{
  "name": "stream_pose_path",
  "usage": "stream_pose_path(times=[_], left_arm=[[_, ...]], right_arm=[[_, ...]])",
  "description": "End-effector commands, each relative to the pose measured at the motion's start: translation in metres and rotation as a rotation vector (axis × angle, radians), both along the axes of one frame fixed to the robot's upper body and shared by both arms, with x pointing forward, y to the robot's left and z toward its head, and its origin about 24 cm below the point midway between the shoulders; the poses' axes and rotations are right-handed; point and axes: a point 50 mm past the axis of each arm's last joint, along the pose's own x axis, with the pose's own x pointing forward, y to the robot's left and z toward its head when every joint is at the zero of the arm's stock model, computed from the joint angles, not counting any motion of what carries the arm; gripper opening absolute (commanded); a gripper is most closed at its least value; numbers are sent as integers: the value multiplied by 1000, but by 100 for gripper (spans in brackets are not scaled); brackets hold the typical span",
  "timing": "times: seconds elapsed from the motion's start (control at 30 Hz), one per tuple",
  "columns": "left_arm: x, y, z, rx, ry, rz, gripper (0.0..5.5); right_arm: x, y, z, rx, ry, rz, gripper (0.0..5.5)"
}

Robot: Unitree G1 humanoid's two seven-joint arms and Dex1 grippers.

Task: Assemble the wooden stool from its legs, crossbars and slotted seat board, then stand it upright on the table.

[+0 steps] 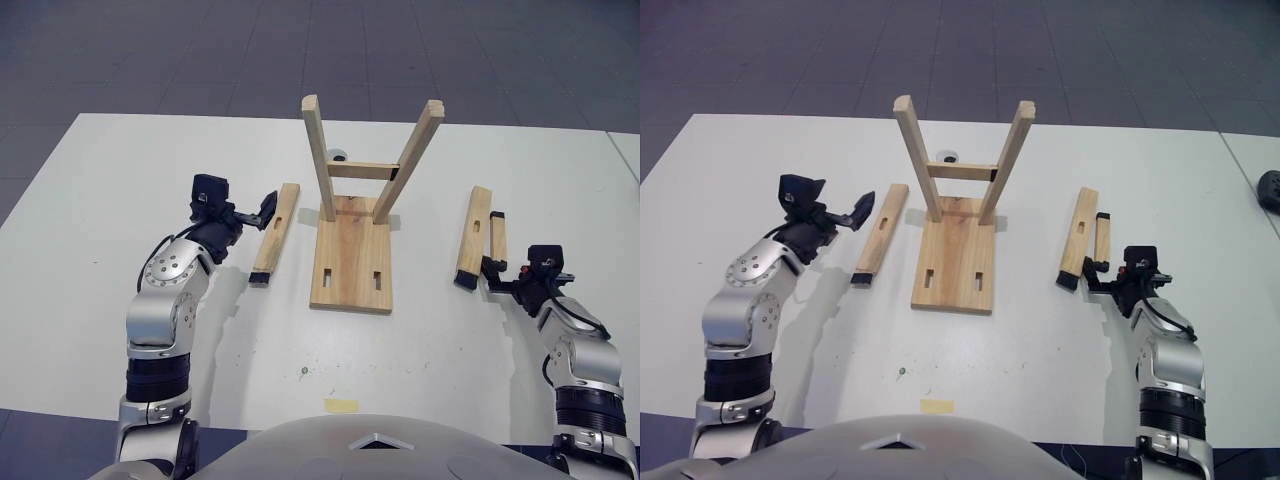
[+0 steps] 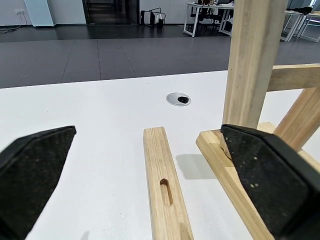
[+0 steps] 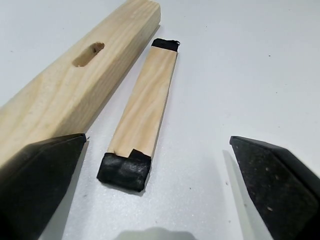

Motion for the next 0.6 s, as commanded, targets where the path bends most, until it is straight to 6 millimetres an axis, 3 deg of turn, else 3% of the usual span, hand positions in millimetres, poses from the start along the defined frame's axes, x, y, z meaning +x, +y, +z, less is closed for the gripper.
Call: stream_pose_path(times=[0.03,0.2,0.33,0.6], left_arm=[[2,-1,-1,12,3,-4,540],[2,0,-3,15,8,-3,540],[4,-1,-3,15,8,-8,540],[5,-2,-4,19,10,-10,540]], right_arm=[[-5,4,-9,22,58,2,518],[-12,16,-25,143,187,-21,444],[-21,18,-35,133,282,14,379],[-20,14,-37,94,285,-1,269]])
